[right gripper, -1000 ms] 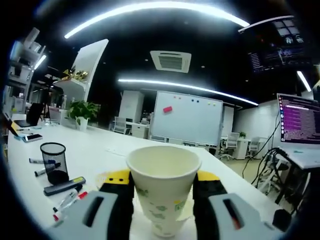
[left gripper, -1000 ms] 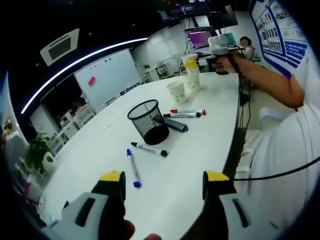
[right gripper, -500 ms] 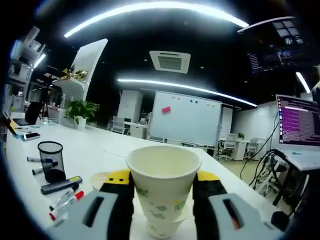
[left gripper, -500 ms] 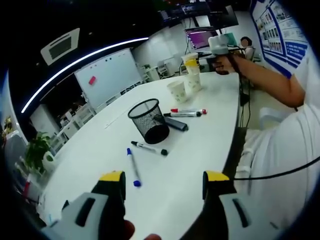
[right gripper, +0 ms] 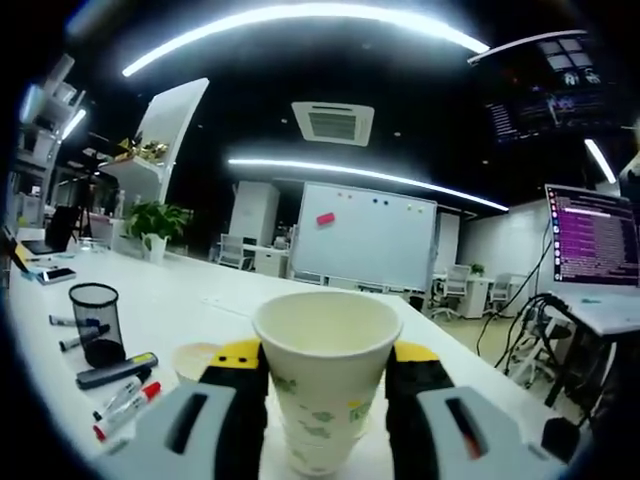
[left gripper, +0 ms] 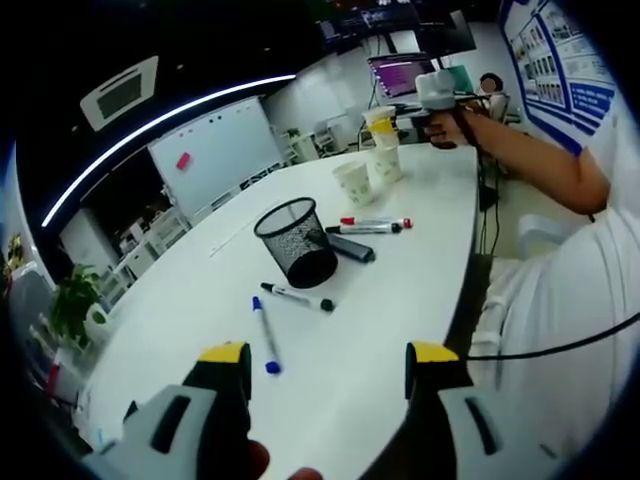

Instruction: Place the scattered laser pointers and whiteboard markers into the pen holder and stack the scattered paper cups together

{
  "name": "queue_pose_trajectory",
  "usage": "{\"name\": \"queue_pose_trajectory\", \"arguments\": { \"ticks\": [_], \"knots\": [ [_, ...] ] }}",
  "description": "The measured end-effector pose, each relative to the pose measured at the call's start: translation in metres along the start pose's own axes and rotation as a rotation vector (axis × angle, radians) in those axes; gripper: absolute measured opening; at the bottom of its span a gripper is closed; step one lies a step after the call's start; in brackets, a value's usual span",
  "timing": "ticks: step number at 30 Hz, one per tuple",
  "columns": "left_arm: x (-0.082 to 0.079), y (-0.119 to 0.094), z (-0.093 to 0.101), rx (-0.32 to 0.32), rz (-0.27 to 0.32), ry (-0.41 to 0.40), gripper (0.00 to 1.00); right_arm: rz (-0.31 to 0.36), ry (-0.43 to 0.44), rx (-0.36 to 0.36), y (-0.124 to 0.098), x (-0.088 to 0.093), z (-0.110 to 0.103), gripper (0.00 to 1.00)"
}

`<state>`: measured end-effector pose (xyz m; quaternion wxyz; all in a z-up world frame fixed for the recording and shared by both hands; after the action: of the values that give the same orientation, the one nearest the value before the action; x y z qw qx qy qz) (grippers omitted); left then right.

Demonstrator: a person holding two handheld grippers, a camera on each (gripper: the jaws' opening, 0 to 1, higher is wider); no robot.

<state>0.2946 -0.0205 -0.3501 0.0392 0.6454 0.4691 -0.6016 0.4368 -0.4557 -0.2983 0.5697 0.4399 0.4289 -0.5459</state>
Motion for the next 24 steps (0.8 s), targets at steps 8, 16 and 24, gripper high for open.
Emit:
{"name": "queue_pose_trajectory", "arguments": {
  "ticks": [8, 16, 24],
  "knots": [
    [0.000, -0.005, -0.003, -0.015, 0.028, -0.018, 0.63, 0.004, -0.023, 0.006, 0.004, -0.012, 0.008, 0.47],
    [0.003, -0.006, -0.005, -0.018, 0.023, -0.021, 0.63, 0.007, 0.010, 0.011, 0.007, -0.007, 0.007, 0.47],
    [0.004, -0.004, -0.005, -0.015, 0.020, -0.022, 0.63, 0.003, 0.017, 0.029, 0.011, 0.000, 0.005, 0.47]
  ]
}}
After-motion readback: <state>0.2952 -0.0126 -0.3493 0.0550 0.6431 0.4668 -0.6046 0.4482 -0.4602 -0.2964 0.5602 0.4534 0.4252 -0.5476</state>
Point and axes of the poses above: the point that each gripper's makers call its tool centre point, and the gripper's own axes: y roughly forward along the fingers, z roughly to its right, x roughly out of its underside, the point moved 4 cm from there along -y, roughly backward along the fingers, and after that the axes turned 5 degrees about -y, right-handed, at the moved point
